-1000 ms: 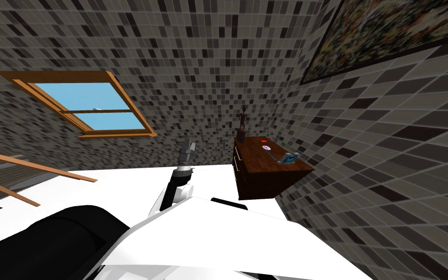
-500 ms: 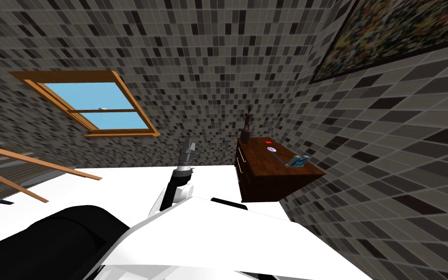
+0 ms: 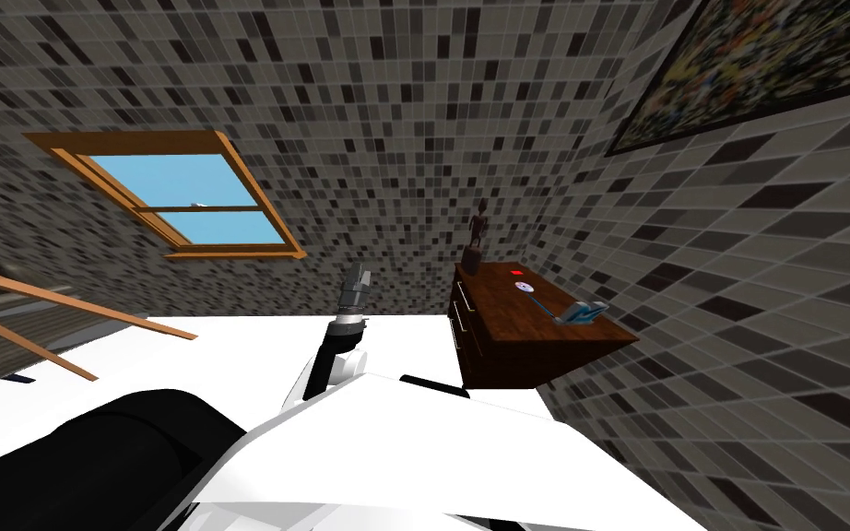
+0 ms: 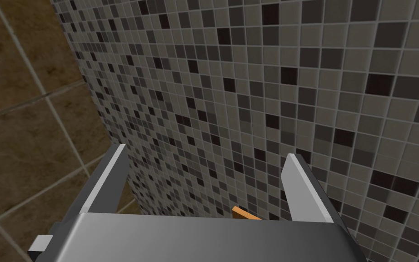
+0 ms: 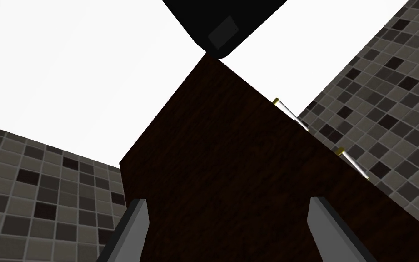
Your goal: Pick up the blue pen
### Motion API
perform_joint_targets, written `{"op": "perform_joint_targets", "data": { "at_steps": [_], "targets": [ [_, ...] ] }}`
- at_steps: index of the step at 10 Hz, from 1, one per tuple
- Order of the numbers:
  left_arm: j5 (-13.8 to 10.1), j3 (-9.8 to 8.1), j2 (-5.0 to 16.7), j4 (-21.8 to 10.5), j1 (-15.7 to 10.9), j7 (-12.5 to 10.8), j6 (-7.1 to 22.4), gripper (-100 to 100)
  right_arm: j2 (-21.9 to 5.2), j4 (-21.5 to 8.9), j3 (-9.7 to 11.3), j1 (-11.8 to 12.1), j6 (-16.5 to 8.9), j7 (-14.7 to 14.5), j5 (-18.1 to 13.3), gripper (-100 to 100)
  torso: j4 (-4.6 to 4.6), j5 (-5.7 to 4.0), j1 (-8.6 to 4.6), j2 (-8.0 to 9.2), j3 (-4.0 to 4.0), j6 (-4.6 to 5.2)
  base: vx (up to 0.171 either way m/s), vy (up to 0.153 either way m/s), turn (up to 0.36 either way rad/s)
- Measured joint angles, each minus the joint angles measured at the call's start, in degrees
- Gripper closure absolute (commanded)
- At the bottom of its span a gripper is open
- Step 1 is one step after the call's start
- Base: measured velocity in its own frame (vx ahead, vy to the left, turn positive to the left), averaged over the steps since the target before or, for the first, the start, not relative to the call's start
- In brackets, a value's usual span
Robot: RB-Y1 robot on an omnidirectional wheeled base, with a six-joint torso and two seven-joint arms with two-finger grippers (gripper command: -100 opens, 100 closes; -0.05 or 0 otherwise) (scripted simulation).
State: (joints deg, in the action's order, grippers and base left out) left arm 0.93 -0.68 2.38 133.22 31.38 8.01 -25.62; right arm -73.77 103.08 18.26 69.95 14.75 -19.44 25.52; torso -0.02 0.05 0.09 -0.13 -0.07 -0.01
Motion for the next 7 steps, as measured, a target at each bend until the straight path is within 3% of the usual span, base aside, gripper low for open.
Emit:
{"op": "perform_joint_targets", "data": {
  "at_steps": [1, 7],
  "targets": [
    [0.00, 0.00, 0.00, 0.00, 0.00, 0.00, 0.00, 0, -1.98, -0.95, 0.00, 1.75, 0.58, 0.17, 0.40, -100, 0.00, 0.01, 0.08, -0.03, -0.01, -0.02, 0.064, 0.068, 0.036],
    [0.00, 0.00, 0.00, 0.00, 0.00, 0.00, 0.00, 0, -11.16, -4.02, 1.40, 4.33, 0.53, 1.33, 1.51, -100, -0.01, 0.00, 0.01, -0.08, -0.04, -0.03, 0.052, 0.043, 0.040]
  ]
}}
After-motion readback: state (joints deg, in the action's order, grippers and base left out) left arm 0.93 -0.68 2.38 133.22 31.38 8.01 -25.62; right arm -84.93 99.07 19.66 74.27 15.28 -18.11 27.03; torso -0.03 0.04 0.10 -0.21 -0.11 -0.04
